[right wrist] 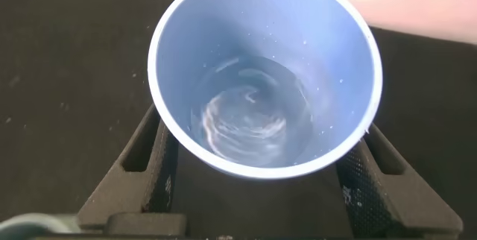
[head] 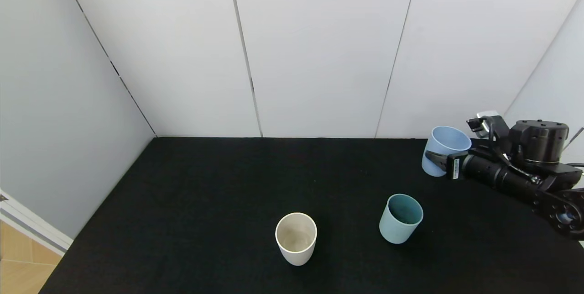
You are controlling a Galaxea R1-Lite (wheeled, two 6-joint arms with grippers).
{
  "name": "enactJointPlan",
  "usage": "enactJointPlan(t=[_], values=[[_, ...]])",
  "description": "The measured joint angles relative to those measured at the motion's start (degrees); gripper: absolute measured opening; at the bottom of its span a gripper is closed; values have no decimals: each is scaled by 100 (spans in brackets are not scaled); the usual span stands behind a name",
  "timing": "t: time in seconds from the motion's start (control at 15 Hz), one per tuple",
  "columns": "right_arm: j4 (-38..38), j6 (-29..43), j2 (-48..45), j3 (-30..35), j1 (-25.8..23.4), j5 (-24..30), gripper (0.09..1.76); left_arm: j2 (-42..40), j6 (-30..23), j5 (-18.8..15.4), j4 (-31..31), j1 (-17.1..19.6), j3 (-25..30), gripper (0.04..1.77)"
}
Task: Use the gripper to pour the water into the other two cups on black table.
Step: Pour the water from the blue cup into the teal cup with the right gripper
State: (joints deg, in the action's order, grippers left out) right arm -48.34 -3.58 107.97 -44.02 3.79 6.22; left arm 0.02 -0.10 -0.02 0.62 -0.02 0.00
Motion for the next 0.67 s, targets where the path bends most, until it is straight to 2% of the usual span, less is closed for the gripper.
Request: enactJointPlan(t=[0.53,0.67], values=[[510,-766,-1161,478,37,-5,125,0,0,2,0,2,0,172],[855,-1025,-1370,530,43,-5,125,0,2,2,0,2,0,172]])
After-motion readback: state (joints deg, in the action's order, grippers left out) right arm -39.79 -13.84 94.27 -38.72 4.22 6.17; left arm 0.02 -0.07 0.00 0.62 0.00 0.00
